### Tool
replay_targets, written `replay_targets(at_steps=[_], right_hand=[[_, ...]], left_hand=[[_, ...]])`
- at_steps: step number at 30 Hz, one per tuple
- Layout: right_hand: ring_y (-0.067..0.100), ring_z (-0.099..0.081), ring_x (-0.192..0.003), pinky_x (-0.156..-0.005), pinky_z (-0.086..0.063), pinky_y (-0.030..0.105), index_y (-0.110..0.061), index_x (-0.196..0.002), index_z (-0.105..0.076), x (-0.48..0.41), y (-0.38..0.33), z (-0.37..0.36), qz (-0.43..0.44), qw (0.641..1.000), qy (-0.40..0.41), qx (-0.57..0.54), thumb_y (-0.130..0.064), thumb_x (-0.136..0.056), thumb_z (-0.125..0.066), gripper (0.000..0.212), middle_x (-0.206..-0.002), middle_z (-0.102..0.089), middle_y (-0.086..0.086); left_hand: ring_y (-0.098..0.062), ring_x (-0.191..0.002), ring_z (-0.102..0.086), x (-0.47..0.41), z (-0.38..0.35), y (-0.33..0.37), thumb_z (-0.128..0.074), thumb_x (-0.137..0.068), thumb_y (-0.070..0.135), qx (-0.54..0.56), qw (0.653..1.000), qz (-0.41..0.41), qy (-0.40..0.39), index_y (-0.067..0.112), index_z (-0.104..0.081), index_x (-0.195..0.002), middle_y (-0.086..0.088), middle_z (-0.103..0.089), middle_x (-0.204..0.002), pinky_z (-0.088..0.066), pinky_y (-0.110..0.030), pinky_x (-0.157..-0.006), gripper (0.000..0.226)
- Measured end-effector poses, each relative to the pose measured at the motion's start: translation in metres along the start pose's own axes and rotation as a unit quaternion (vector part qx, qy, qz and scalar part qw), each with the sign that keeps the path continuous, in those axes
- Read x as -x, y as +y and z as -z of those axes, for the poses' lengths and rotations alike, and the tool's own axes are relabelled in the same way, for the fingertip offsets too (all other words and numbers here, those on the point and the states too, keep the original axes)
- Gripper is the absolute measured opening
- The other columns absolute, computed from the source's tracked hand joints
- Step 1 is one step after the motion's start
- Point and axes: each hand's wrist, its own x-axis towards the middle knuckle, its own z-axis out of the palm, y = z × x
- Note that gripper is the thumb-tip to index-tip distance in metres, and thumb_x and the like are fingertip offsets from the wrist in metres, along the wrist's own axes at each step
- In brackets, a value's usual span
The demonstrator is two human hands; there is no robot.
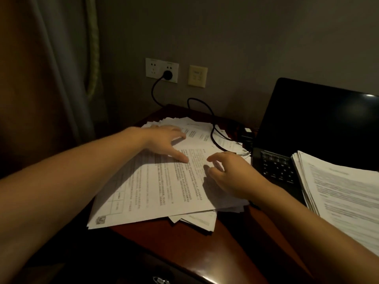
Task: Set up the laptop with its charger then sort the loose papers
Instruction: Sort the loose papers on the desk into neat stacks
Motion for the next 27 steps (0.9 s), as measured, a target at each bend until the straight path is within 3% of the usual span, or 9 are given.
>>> replay_targets(at_steps=[4,9,13,15,18,21,24,27], right_hand=[[0.013,-0.050,-0.132,-0.097,-0.040,0.023,-0.026,-0.141,-0.054,0.011,0.011,0.006,-0.028,0.997,-0.013,-0.077,-0.036,-0.098,-0.059,0.044,-0.147,-0.051,-0.005],[0.014,-0.053,-0.128,-0.090,-0.043,0.023,-0.029,-0.136,-0.058,0.011,0.022,0.007,-0.054,0.994,-0.013,-0.097,-0.032,-0.093,-0.069,0.045,-0.146,-0.052,-0.006],[0.015,-0.056,-0.125,-0.091,-0.049,0.027,-0.030,-0.134,-0.058,0.003,0.022,0.006,-0.061,0.994,0.003,-0.092,-0.023,-0.086,-0.077,0.052,-0.145,-0.052,-0.006],[0.016,-0.058,-0.122,-0.091,-0.051,0.028,-0.030,-0.133,-0.059,-0.002,0.022,0.005,-0.069,0.992,0.003,-0.103,-0.020,-0.084,-0.080,0.054,-0.143,-0.053,-0.004],[0.016,-0.060,-0.114,-0.087,-0.054,0.030,-0.030,-0.133,-0.058,-0.008,0.023,0.005,-0.080,0.988,0.008,-0.131,-0.017,-0.079,-0.084,0.061,-0.136,-0.057,-0.003],[0.013,-0.058,-0.107,-0.072,-0.050,0.024,-0.029,-0.136,-0.056,-0.008,0.024,0.005,-0.101,0.978,0.033,-0.179,-0.019,-0.078,-0.086,0.066,-0.128,-0.060,-0.004],[0.012,-0.060,-0.102,-0.064,-0.045,0.019,-0.024,-0.141,-0.050,-0.003,0.026,0.000,-0.133,0.950,0.091,-0.267,-0.020,-0.080,-0.084,0.070,-0.120,-0.065,-0.004],[0.014,-0.064,-0.098,-0.069,-0.048,0.024,-0.022,-0.143,-0.047,0.001,0.028,-0.007,-0.167,0.900,0.136,-0.378,-0.017,-0.081,-0.083,0.073,-0.108,-0.068,0.000]], left_hand=[[-0.024,-0.151,-0.019,-0.027,0.023,0.011,-0.069,-0.046,0.092,0.018,0.997,0.031,-0.075,0.048,-0.020,-0.153,0.013,-0.013,-0.166,-0.022,-0.054,-0.120,0.126],[-0.022,-0.125,-0.051,-0.034,0.041,0.018,-0.081,-0.043,0.079,-0.003,0.993,0.040,-0.108,0.032,-0.042,-0.144,0.009,-0.050,-0.143,-0.041,-0.046,-0.108,0.117],[-0.012,-0.103,-0.065,-0.016,0.042,0.008,-0.089,-0.063,0.055,0.070,0.991,0.042,-0.106,0.039,-0.071,-0.109,0.014,-0.070,-0.111,-0.051,-0.035,-0.090,0.052],[-0.014,-0.099,-0.070,-0.001,0.041,0.000,-0.090,-0.065,0.047,0.105,0.986,0.048,-0.122,0.039,-0.076,-0.102,0.013,-0.075,-0.104,-0.055,-0.040,-0.093,0.040],[-0.018,-0.094,-0.075,0.027,0.035,-0.007,-0.083,-0.080,0.033,0.170,0.970,0.059,-0.163,0.028,-0.075,-0.108,0.006,-0.078,-0.101,-0.056,-0.043,-0.095,0.029],[-0.023,-0.099,-0.074,0.051,0.023,-0.017,-0.076,-0.088,0.021,0.264,0.946,0.060,-0.180,0.019,-0.071,-0.118,-0.001,-0.076,-0.108,-0.056,-0.046,-0.096,0.031],[-0.026,-0.101,-0.074,0.069,0.011,-0.032,-0.075,-0.089,0.020,0.350,0.925,0.069,-0.135,0.015,-0.068,-0.120,-0.005,-0.076,-0.110,-0.055,-0.049,-0.097,0.032],[-0.029,-0.095,-0.075,0.083,0.004,-0.040,-0.075,-0.087,0.017,0.437,0.892,0.096,-0.065,0.020,-0.064,-0.122,-0.007,-0.077,-0.106,-0.059,-0.049,-0.087,0.037]])
